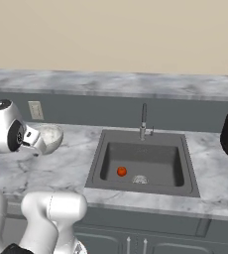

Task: Pick the pears from the cabinet and place them in one bowl. Pick the apple from the sink and place it in the other bowl.

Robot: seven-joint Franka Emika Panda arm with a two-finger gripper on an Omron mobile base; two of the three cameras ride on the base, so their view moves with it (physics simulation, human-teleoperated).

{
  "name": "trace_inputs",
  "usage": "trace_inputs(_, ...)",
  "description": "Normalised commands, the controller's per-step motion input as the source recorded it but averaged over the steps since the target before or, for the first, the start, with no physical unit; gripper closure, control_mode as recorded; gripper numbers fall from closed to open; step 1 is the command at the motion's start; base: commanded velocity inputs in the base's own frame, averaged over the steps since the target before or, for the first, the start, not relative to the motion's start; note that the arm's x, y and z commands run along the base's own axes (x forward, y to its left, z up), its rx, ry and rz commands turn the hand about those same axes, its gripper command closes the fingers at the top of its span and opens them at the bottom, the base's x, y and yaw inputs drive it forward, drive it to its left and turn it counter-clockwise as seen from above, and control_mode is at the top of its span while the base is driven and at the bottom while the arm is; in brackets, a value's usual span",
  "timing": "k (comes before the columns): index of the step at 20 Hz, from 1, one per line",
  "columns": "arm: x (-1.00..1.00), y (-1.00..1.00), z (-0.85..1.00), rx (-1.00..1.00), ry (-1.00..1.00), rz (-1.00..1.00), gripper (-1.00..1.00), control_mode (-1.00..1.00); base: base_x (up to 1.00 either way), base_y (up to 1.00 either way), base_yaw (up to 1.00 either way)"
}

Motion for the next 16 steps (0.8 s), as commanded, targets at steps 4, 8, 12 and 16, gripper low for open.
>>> trace_inputs(4, 0.12, -0.12, 0.2, 0.0, 0.05, -0.14, -1.0, -1.0, 0.0, 0.0, 0.0)
trace_inputs(8, 0.08, -0.2, 0.2, 0.0, 0.0, -0.1, -1.0, -1.0, 0.0, 0.0, 0.0)
trace_inputs(12, 0.1, -0.19, 0.17, 0.0, 0.0, -0.12, -1.0, -1.0, 0.0, 0.0, 0.0)
trace_inputs(16, 0.09, -0.28, 0.09, 0.0, 0.0, -0.1, -1.0, -1.0, 0.0, 0.0, 0.0)
